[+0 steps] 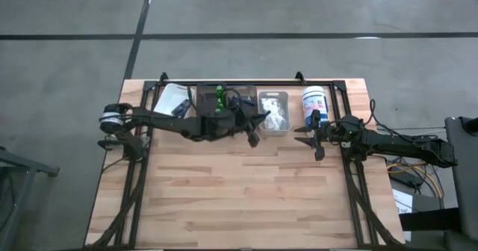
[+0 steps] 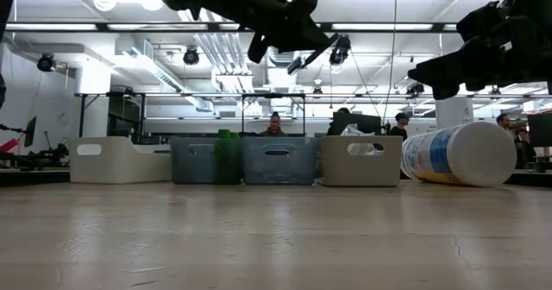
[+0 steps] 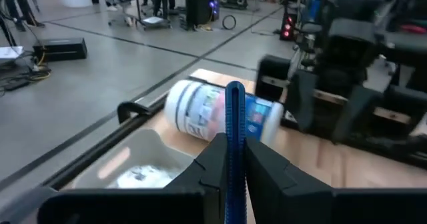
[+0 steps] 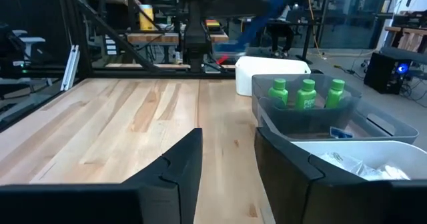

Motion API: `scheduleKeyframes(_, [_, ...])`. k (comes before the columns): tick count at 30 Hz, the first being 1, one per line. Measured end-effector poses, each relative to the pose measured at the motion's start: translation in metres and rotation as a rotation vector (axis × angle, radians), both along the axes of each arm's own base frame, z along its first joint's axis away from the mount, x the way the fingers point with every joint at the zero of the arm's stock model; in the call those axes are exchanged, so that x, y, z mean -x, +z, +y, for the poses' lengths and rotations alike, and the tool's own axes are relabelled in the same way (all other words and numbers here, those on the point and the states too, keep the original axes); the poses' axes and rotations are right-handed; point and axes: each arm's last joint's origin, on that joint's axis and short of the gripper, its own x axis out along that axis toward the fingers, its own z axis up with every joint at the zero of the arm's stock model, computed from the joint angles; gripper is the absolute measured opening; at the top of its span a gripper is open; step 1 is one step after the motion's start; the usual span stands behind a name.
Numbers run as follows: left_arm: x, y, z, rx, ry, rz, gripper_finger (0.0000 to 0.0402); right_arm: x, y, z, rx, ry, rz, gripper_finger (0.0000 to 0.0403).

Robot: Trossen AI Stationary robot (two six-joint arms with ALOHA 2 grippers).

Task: Pick & Place Travel size toiletries
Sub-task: Put the razor into the right black bin

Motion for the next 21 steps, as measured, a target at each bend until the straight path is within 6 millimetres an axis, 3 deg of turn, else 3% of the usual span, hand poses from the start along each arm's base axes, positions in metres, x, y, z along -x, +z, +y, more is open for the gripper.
scheduleKeyframes(9, [0.004, -0.002, 0.043, -0.002, 0.101, 0.004, 0.0041, 0.000, 0.000, 0.000, -0.004, 0.000, 0.000, 0.0104])
scheduleKeyframes(21, [0.005, -0.042, 0.094, 0.069, 0.200, -0.004, 0.0041, 0.000, 0.000, 0.000, -0.006, 0.000, 0.000, 0.0061])
